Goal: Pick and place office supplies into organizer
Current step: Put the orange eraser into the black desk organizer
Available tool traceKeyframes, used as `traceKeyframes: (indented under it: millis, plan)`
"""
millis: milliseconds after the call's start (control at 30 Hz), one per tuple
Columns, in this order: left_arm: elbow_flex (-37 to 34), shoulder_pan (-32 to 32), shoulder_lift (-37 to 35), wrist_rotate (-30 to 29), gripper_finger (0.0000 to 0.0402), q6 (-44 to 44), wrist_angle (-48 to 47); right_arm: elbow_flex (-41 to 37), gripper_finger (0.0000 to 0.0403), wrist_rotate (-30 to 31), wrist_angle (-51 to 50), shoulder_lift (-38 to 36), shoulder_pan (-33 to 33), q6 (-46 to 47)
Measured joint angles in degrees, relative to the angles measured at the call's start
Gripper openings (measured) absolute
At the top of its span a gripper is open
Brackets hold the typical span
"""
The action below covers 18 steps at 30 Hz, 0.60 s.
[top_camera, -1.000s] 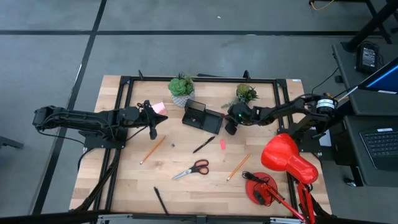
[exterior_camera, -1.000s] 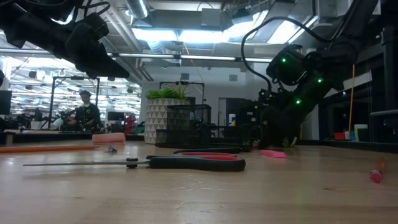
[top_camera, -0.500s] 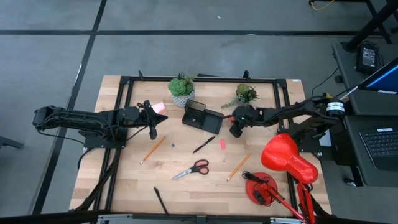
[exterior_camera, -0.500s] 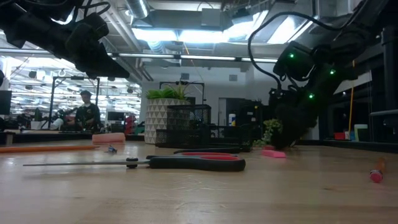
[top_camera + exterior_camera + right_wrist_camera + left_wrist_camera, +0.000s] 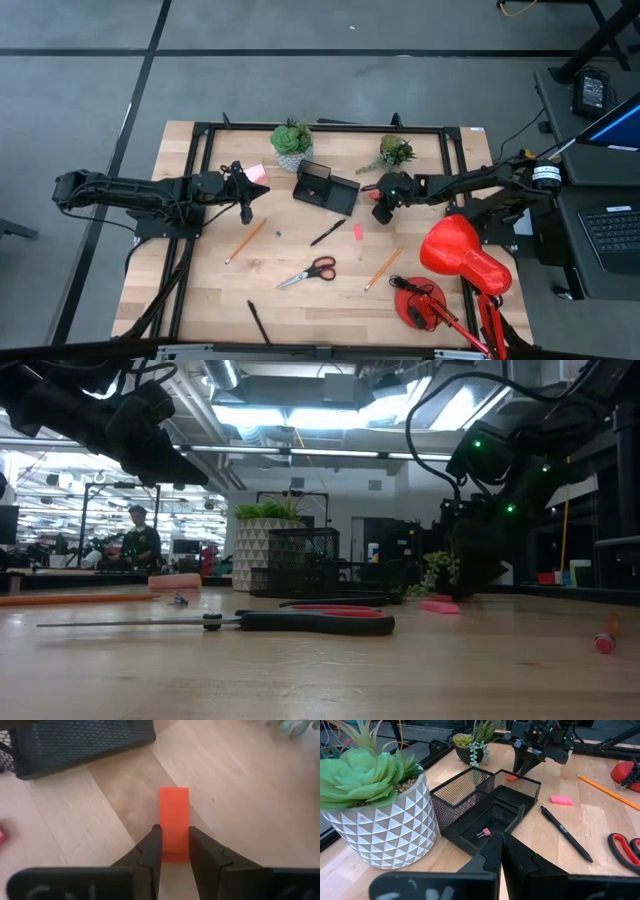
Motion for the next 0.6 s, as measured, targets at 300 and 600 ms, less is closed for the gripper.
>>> traceKeyframes:
  millis: [300, 600]
  plan:
    - [0.0, 0.0, 0.0, 0.0, 0.0006, 0.0, 0.0, 0.1, 0.0086, -2.4, 1.9, -0.1, 1.7, 0.0]
    - [0.0, 0.0, 0.0, 0.0, 0.0006, 0.0, 0.1, 0.2, 0.0087, -2.3, 4.6, -0.1, 4.9, 0.1]
